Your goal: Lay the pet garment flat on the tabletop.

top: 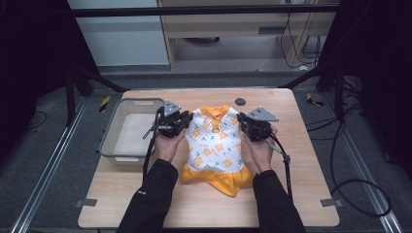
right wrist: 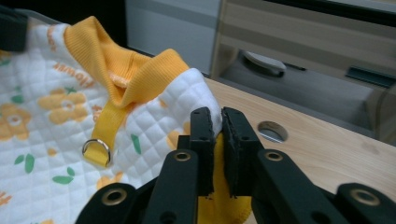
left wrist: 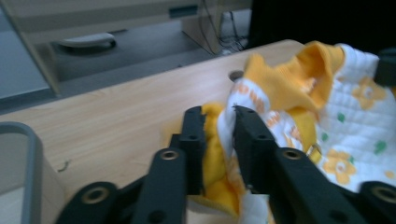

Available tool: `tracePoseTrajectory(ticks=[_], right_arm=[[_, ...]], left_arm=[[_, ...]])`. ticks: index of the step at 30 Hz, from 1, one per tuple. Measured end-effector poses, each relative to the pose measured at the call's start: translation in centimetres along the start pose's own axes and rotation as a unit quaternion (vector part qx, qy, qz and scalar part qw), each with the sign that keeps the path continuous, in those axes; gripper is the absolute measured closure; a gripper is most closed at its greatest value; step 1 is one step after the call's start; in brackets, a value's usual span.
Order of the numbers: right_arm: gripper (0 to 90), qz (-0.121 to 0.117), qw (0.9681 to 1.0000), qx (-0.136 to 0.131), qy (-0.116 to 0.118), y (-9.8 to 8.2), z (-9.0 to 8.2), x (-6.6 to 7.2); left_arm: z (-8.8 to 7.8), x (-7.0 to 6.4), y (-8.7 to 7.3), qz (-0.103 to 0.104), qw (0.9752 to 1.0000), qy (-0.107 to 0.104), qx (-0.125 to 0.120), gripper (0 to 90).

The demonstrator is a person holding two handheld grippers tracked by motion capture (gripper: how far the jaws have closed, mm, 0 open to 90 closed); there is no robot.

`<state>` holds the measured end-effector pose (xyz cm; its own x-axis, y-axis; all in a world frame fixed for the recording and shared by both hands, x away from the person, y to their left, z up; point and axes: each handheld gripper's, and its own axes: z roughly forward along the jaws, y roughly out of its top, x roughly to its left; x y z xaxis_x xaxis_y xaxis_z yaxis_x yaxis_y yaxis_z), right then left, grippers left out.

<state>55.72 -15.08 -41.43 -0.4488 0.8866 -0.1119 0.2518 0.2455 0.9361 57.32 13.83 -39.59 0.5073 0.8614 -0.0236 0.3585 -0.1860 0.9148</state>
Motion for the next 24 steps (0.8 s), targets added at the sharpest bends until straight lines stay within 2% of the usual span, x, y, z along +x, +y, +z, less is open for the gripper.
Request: tracePoseTrajectory(ticks=[1, 4, 5, 6, 7, 10, 11, 13, 15, 16, 17, 18, 19, 22, 24], right_arm=[[77.1, -0.001, 0.9998, 0.014, -0.014, 0.0, 0.7, -0.2], [72.7, 0.001, 0.9997, 0.017, -0.018, 0.1, 0.7, -0.3], [68.9, -0.006, 0.9998, 0.014, -0.013, 0.2, 0.1, -0.3], [68.9, -0.006, 0.9998, 0.014, -0.013, 0.2, 0.1, -0.3], [66.0, -0.015, 0.9998, 0.014, -0.008, 0.4, -0.7, -0.4], [64.5, -0.015, 0.9998, 0.013, -0.001, 0.6, -1.5, -0.5], [62.5, -0.02, 0.9997, 0.012, 0.005, 0.9, -2.4, -0.6], [61.1, -0.022, 0.9997, 0.009, 0.009, 1.0, -2.9, -0.6], [58.0, -0.014, 0.9996, 0.006, 0.022, 1.1, -4.5, -0.6], [58.0, -0.014, 0.9996, 0.006, 0.022, 1.1, -4.5, -0.6], [54.5, -0.014, 0.9995, 0.009, 0.027, 1.1, -5.4, -0.5], [54.5, -0.014, 0.9995, 0.009, 0.027, 1.1, -5.4, -0.5], [50.6, -0.01, 0.9991, 0.019, 0.036, 1.0, -6.2, -0.4], [47.2, -0.005, 0.9984, 0.022, 0.052, 0.6, -7.3, -0.2], [45.7, 0.0, 0.9981, 0.025, 0.057, 0.2, -8.0, -0.2]], left_arm=[[0.2, 0.3, -0.1, -0.021, 0.9997, -0.008, 0.008, 63.2], [-0.1, 0.3, -0.3, -0.017, 0.9998, -0.009, 0.008, 56.1], [-0.4, 0.2, -0.4, -0.012, 0.9998, -0.01, 0.01, 54.9], [-0.7, 0.2, -0.4, -0.009, 0.9999, -0.011, 0.009, 54.9], [-1.6, 0.2, -0.5, -0.007, 0.9998, -0.016, 0.004, 52.2], [-2.5, 0.2, -0.5, -0.009, 0.9996, -0.026, 0.002, 50.2], [-2.9, 0.2, -0.5, -0.007, 0.9996, -0.028, 0.0, 50.0], [-3.8, -0.1, -0.6, 0.003, 0.9995, -0.032, 0.003, 49.4], [-4.8, -0.4, -0.8, 0.009, 0.9989, -0.045, 0.009, 48.3], [-5.1, -0.5, -0.9, 0.015, 0.9987, -0.047, 0.01, 48.3], [-6.3, -1.0, -1.3, 0.027, 0.9978, -0.058, 0.017, 47.6], [-6.3, -1.0, -1.3, 0.027, 0.9978, -0.058, 0.017, 47.1], [-6.6, -1.1, -1.5, 0.032, 0.9975, -0.06, 0.019, 47.1], [-7.6, -1.5, -2.3, 0.036, 0.9961, -0.076, 0.027, 46.8], [-8.1, -1.7, -2.8, 0.048, 0.9953, -0.076, 0.033, 46.6]])
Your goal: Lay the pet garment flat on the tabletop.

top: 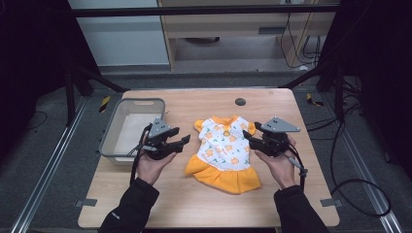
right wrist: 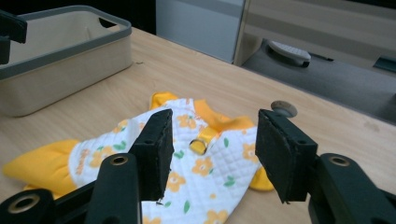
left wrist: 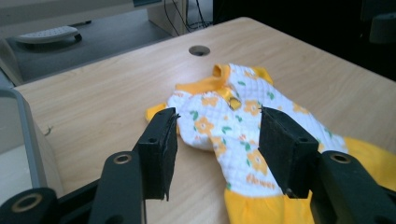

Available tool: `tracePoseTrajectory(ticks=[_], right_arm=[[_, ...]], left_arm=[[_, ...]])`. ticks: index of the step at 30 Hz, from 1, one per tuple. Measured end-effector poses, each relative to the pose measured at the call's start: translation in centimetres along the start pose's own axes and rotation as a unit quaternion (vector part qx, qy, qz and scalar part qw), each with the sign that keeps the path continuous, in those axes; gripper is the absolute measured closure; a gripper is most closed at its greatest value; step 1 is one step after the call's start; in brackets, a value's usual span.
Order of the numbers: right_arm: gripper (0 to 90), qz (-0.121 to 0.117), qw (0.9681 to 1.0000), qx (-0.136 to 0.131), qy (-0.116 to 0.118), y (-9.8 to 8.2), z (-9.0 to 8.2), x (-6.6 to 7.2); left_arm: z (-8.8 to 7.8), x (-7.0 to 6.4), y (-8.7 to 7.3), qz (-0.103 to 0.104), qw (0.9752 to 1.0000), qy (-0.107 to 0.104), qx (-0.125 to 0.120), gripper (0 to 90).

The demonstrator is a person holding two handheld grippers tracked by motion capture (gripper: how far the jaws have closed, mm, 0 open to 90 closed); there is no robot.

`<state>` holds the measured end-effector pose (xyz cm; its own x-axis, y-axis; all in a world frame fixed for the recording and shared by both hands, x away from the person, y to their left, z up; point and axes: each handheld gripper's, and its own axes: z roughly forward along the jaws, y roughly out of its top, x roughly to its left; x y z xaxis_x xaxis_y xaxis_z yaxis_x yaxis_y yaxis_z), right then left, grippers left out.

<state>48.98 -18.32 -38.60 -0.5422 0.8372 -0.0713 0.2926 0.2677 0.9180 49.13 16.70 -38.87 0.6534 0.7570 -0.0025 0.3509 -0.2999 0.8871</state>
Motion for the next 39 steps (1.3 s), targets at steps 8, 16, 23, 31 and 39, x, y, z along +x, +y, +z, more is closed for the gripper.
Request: tracePoseTrajectory(ticks=[8, 16, 23, 31, 39], right_arm=[[41.8, 0.028, 0.9993, 0.016, 0.021, -2.8, -2.3, 0.4], [39.8, 0.03, 0.997, 0.059, 0.041, -6.4, -2.9, 1.8], [41.5, 0.031, 0.9927, 0.103, 0.056, -9.4, -2.9, 2.9], [47.4, 0.031, 0.9876, 0.146, 0.05, -11.6, -2.4, 2.8], [60.6, 0.033, 0.9815, 0.18, 0.057, -12.3, -1.4, 2.9]], left_arm=[[-0.8, -0.9, -3.3, 0.007, 0.9993, -0.015, 0.034, 46.2], [0.0, -1.7, -6.5, 0.008, 0.9969, -0.026, 0.073, 46.9], [1.6, -2.1, -7.6, 0.021, 0.9945, -0.023, 0.1, 52.5], [3.0, -1.9, -8.0, 0.025, 0.9924, -0.028, 0.117, 60.2], [3.8, -1.8, -8.4, 0.012, 0.9872, -0.054, 0.15, 83.5]])
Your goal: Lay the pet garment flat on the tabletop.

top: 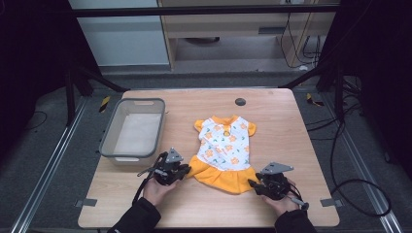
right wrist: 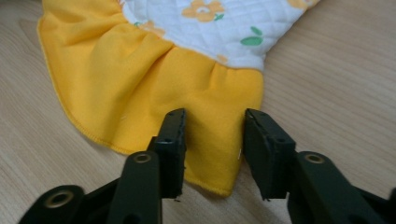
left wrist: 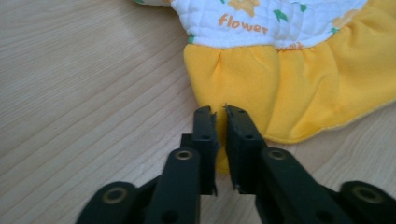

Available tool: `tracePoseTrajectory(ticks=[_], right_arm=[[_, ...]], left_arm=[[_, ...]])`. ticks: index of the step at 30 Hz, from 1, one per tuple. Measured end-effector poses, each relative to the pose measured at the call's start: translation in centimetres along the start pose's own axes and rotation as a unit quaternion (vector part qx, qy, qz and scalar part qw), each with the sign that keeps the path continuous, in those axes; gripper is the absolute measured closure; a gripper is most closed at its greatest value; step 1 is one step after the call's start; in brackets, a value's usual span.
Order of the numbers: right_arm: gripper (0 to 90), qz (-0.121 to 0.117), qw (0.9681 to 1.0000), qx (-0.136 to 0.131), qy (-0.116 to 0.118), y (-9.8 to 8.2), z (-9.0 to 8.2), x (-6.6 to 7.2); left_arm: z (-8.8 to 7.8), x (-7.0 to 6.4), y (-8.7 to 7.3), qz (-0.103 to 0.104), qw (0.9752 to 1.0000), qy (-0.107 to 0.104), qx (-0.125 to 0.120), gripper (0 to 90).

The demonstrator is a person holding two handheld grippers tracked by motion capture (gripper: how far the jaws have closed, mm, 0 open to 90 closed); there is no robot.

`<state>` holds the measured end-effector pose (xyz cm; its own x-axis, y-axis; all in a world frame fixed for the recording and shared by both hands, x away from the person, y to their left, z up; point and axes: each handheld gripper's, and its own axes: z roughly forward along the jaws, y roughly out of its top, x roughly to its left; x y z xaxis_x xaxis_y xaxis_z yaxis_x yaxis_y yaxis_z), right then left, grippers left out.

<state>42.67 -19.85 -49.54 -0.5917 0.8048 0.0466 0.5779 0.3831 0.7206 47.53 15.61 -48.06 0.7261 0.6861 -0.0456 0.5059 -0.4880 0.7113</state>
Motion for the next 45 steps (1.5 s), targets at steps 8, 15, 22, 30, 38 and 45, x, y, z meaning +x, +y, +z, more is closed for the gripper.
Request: tracePoseTrajectory(ticks=[8, 15, 22, 30, 38, 45], right_arm=[[82.3, -0.007, 0.9996, 0.015, 0.023, 0.3, -0.3, 0.2], [83.0, -0.006, 0.9993, -0.01, 0.037, 0.7, -1.8, -0.1], [81.8, -0.002, 0.9994, 0.005, 0.034, 0.4, -2.0, 0.1], [65.5, -0.015, 0.9996, -0.015, 0.018, -0.3, -2.3, 0.0], [71.9, -0.011, 0.9941, -0.106, 0.016, 1.6, -3.0, -0.3], [82.7, -0.007, 0.9921, -0.124, 0.019, 3.3, -1.5, -0.4]], left_arm=[[-1.8, -0.3, 0.2, -0.002, 0.9998, 0.002, -0.018, 89.2], [-5.0, -0.5, -1.1, -0.025, 0.9993, -0.001, -0.027, 89.3], [-4.6, -3.1, -3.7, -0.02, 0.9993, 0.0, 0.032, 88.8], [-4.9, -3.6, -3.8, -0.004, 0.9997, 0.025, 0.004, 73.7], [-6.5, -2.9, -0.9, 0.0, 0.997, 0.033, -0.071, 72.6], [-2.4, -2.6, 2.4, -0.001, 0.996, 0.039, -0.08, 85.8]])
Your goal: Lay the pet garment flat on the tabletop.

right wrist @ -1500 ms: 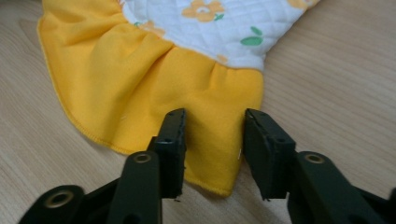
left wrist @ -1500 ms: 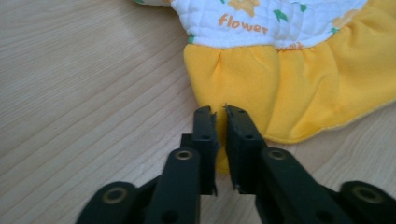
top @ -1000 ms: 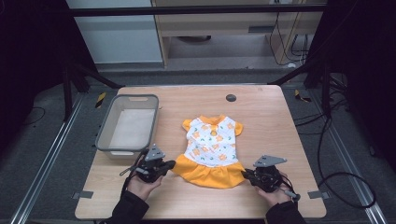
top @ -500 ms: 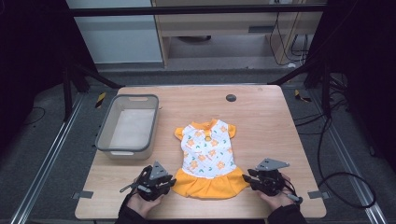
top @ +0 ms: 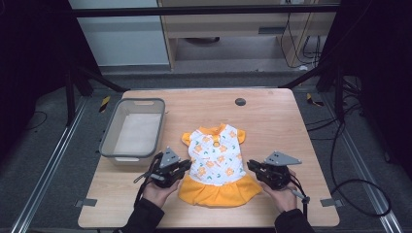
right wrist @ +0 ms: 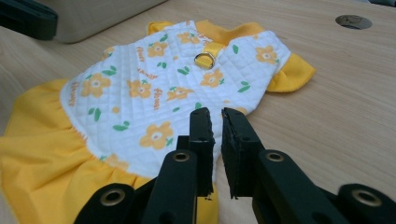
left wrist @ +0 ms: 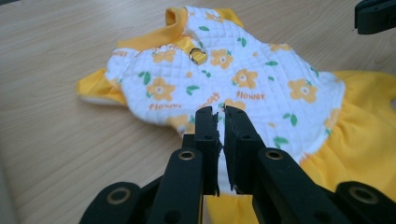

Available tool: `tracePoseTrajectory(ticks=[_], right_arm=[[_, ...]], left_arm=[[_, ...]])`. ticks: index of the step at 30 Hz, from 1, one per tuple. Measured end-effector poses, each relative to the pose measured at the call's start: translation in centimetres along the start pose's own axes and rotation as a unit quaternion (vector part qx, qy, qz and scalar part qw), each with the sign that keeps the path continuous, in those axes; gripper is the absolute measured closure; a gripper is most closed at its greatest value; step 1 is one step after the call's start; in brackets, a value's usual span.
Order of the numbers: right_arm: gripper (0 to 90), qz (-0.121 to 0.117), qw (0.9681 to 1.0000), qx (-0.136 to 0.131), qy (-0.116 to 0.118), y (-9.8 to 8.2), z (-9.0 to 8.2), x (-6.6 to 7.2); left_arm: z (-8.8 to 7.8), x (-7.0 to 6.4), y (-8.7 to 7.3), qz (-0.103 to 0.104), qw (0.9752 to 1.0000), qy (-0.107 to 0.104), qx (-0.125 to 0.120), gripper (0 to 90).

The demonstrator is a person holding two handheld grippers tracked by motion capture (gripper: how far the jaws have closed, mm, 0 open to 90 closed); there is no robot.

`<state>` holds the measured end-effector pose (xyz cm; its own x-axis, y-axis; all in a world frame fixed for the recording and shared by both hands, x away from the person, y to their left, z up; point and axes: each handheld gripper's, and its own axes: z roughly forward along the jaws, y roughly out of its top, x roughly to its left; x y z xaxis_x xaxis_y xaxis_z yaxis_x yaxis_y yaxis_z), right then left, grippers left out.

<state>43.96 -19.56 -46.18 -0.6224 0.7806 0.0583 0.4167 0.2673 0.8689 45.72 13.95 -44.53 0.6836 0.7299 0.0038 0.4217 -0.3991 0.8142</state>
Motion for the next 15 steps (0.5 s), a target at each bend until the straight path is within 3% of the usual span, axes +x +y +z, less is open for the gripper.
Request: tracePoseTrajectory(ticks=[4, 7, 12, 13, 14, 15], right_arm=[[85.3, 0.008, 0.9999, 0.006, 0.002, 0.5, 2.3, -0.5], [84.9, -0.001, 0.9997, 0.022, -0.001, 0.8, 4.5, -0.6], [82.3, -0.012, 0.999, 0.043, 0.003, 0.5, 6.6, -0.1], [81.7, -0.025, 0.998, 0.057, -0.002, 0.1, 7.3, 0.1], [81.7, -0.025, 0.998, 0.057, -0.002, 0.1, 7.3, 0.1], [81.5, -0.031, 0.9968, 0.074, -0.004, -0.3, 7.7, 0.4]], left_arm=[[2.3, 0.2, 0.5, -0.015, 0.9999, 0.001, 0.009, 86.7], [4.5, 0.5, -0.3, -0.011, 0.9991, 0.009, 0.039, 86.7], [5.2, 1.1, -1.6, -0.007, 0.9972, 0.02, 0.072, 86.6], [5.4, 1.5, -2.2, -0.007, 0.996, 0.022, 0.087, 86.4], [5.4, 1.5, -2.2, -0.007, 0.996, 0.022, 0.087, 85.8], [5.3, 2.0, -2.5, -0.011, 0.9964, 0.017, 0.082, 85.8]])
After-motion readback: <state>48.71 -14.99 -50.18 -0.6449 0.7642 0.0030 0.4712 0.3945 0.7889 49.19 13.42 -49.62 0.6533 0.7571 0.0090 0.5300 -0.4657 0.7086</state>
